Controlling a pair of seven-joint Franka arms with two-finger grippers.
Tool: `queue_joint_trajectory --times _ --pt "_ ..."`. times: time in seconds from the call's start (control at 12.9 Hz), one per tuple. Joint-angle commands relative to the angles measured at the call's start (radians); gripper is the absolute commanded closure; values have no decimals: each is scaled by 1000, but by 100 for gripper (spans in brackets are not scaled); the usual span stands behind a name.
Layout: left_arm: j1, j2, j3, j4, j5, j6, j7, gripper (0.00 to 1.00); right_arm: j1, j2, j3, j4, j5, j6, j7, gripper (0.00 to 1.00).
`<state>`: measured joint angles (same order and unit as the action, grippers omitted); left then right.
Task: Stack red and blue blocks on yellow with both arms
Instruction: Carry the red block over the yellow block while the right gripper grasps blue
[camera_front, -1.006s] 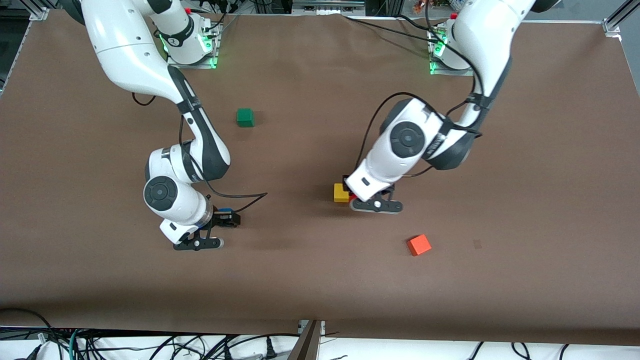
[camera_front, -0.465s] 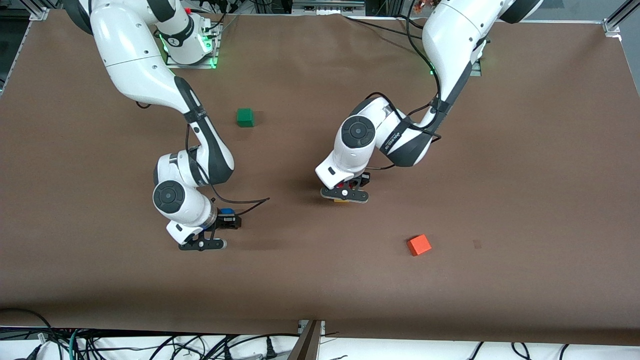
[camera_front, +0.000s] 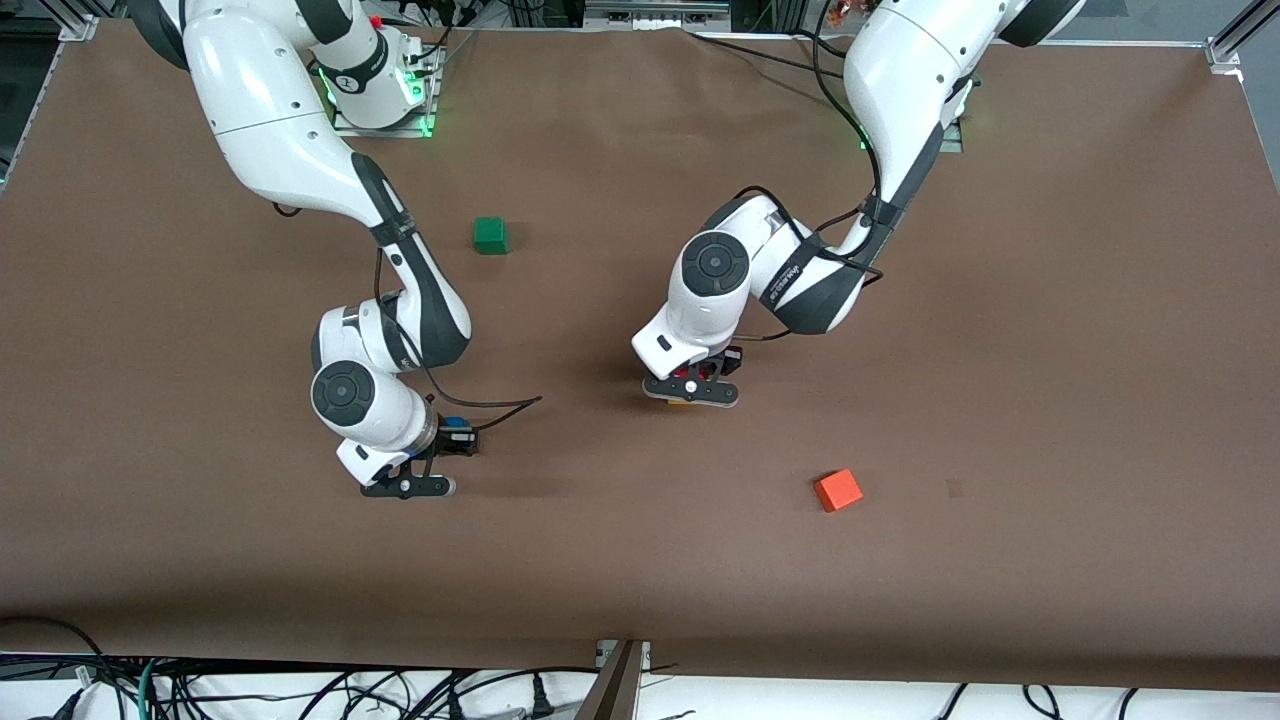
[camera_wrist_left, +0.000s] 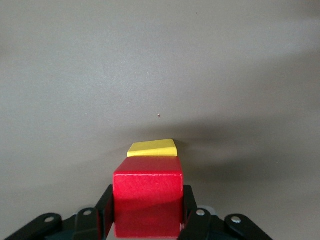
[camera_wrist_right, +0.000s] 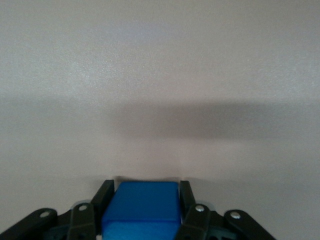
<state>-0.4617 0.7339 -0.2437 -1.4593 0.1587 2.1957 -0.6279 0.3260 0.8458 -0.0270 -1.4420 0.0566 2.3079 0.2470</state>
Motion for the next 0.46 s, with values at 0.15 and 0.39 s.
queue_joint_trajectory --times 0.15,0.39 --pt "-63 35 52 40 35 -17 -56 100 4 -25 -1 -31 17 -11 11 42" --pt "-80 44 66 54 35 -17 -59 100 8 -54 5 -21 19 -63 5 59"
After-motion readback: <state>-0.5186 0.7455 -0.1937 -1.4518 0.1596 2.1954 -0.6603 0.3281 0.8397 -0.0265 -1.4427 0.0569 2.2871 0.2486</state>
